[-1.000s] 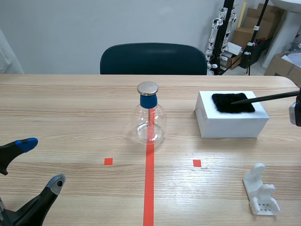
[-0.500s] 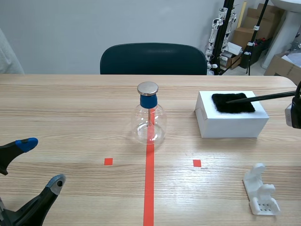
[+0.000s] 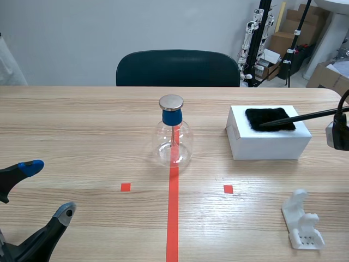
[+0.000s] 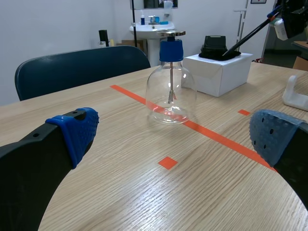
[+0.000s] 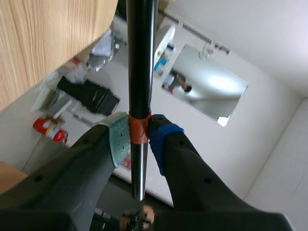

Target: Do the electroscope experiment. rub the rod on the fur

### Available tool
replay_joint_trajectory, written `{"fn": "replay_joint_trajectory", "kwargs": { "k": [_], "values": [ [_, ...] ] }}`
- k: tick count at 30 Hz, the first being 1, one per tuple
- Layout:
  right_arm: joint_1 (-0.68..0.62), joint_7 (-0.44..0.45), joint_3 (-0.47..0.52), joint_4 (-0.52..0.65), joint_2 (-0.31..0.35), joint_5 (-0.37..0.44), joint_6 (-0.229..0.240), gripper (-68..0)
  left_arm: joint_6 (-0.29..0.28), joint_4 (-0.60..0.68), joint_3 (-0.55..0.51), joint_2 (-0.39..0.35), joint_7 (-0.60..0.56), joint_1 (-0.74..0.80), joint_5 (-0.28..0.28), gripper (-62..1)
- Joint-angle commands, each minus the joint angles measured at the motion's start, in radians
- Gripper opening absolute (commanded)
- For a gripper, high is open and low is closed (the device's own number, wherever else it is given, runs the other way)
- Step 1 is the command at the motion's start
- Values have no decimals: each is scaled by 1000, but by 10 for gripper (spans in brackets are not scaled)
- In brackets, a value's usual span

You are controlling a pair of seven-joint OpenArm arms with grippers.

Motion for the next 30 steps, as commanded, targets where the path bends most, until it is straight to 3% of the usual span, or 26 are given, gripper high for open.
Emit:
{"fn": "replay_joint_trajectory", "kwargs": {
  "k": [1,5,15,17,22,24,30],
  "values": [
    [10,-59,1,2,14,0,-2,-651,-2,7,-3,-6,-14,-1,-10,14],
    [10,-180,1,2,14,0,-2,-651,-2,7,-3,-6,-14,-1,-10,14],
    [48,-257,1,2,-40,0,12,-651,-2,7,-3,-6,-14,-1,-10,14],
    [48,-246,1,2,-53,0,15,-651,-2,7,-3,-6,-14,-1,-10,14],
    [48,-97,-10,2,-66,0,13,-651,-2,7,-3,-6,-14,-1,-10,14],
    [48,-85,-20,2,-66,0,13,-651,-2,7,-3,-6,-14,-1,-10,14],
    [45,-251,-17,2,-55,0,14,-651,-2,7,-3,-6,-14,-1,-10,14]
  ]
}}
